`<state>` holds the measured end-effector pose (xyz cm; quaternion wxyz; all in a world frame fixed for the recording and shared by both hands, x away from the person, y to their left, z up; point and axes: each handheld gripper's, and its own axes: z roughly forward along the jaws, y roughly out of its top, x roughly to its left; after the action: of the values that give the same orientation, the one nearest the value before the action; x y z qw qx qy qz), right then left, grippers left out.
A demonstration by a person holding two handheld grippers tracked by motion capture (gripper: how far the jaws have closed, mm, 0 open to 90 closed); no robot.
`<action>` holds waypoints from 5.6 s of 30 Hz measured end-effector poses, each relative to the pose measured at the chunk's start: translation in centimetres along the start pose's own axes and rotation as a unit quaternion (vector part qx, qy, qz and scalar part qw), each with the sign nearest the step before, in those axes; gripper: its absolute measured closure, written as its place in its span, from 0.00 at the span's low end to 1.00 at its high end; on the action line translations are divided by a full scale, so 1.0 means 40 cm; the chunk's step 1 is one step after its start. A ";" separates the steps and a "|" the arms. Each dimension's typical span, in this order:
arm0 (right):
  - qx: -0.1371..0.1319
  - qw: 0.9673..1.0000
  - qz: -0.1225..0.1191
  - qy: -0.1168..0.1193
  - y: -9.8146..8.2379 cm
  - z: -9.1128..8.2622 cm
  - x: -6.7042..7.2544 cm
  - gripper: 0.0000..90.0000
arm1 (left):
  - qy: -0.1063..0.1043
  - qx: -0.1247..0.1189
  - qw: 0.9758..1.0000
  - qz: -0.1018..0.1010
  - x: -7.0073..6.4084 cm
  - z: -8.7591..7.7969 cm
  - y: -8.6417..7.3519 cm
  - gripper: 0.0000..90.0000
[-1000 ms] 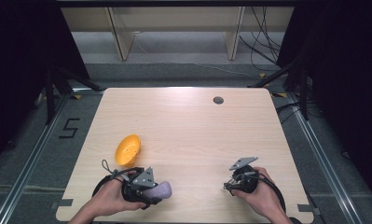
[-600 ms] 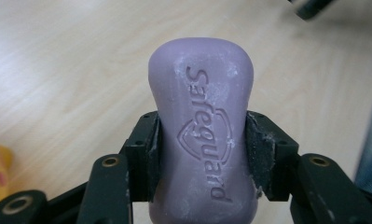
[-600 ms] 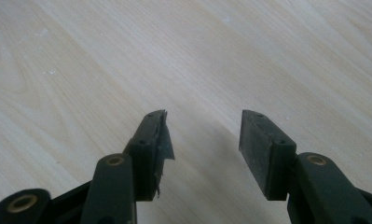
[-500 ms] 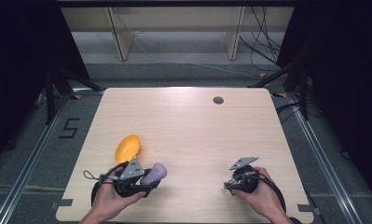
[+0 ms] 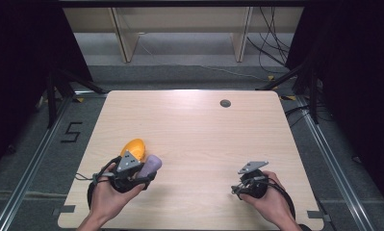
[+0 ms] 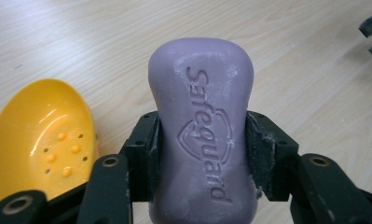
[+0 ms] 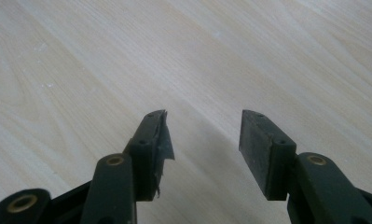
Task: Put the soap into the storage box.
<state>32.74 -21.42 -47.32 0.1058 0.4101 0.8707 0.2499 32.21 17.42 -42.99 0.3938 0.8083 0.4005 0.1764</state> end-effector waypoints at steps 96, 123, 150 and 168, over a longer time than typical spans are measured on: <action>-0.010 1.000 -0.007 -0.007 0.002 -0.003 -0.003 0.57 | 0.129 0.170 0.970 -0.114 0.204 0.125 0.065 0.54; -0.005 1.000 -0.014 -0.003 0.001 -0.003 -0.007 0.57 | 0.131 0.207 0.962 -0.123 0.215 0.156 0.061 0.54; -0.009 1.000 -0.008 -0.007 0.001 -0.002 -0.003 0.57 | 0.123 0.124 0.979 -0.107 0.207 0.086 0.091 0.60; -0.002 1.000 0.001 0.000 0.002 -0.004 0.000 0.57 | 0.090 0.031 0.993 -0.066 0.150 -0.027 -0.029 0.58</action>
<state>32.72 -21.44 -47.15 0.1068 0.4109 0.8697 0.2519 34.68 23.09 -43.38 0.3415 0.7728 0.4921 0.2097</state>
